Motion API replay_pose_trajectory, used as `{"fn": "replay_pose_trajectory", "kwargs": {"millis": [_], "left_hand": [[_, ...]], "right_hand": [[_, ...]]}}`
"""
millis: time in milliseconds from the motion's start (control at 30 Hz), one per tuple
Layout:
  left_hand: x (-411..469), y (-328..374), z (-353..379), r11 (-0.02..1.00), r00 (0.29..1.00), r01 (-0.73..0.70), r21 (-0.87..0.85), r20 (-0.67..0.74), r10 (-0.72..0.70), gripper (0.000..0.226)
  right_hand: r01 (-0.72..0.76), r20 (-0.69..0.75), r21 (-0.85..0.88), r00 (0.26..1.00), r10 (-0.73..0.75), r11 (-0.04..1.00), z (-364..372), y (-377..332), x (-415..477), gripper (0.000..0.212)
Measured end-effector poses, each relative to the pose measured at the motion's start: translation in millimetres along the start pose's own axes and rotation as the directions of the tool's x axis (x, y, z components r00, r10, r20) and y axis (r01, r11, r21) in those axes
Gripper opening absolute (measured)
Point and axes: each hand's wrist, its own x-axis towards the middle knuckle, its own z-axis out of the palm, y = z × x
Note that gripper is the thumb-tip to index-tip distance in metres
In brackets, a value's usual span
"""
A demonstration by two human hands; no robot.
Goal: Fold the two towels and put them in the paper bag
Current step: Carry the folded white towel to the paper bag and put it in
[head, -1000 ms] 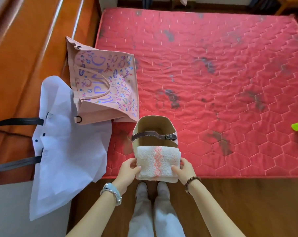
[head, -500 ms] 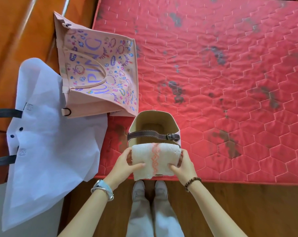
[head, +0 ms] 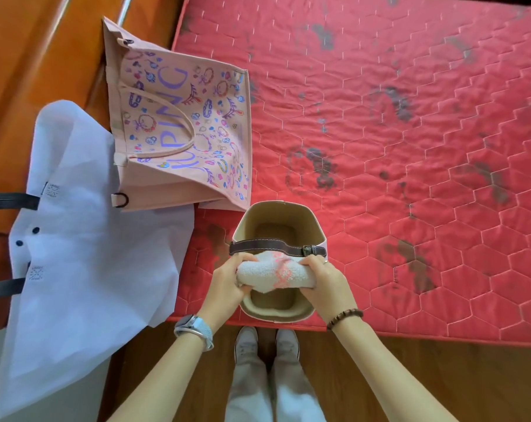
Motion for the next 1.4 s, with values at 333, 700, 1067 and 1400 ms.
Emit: {"fn": "replay_pose_trajectory", "kwargs": {"millis": [333,700,1067,1400], "left_hand": [[11,-31,26,0.807,0.975,-0.194,0.557,0.201,0.096,0.068],[54,-33,57,0.35,0.857,-0.295,0.889,0.408,-0.314,0.03],[65,-43,65,0.397,0.903,-0.249,0.883,0.36,-0.235,0.058],[35,-55,61,0.298,0.925,-0.375,0.878,0.331,0.187,0.037]], "right_hand": [[0.027,0.192,-0.287,0.981,0.03,0.958,36,9,20,0.043],[0.052,0.602,-0.495,0.74,0.3,0.867,80,19,63,0.043],[-0.028,0.453,-0.404,0.862,0.227,0.915,81,23,72,0.041],[0.066,0.158,-0.368,0.987,-0.007,0.927,114,15,29,0.048]]}}
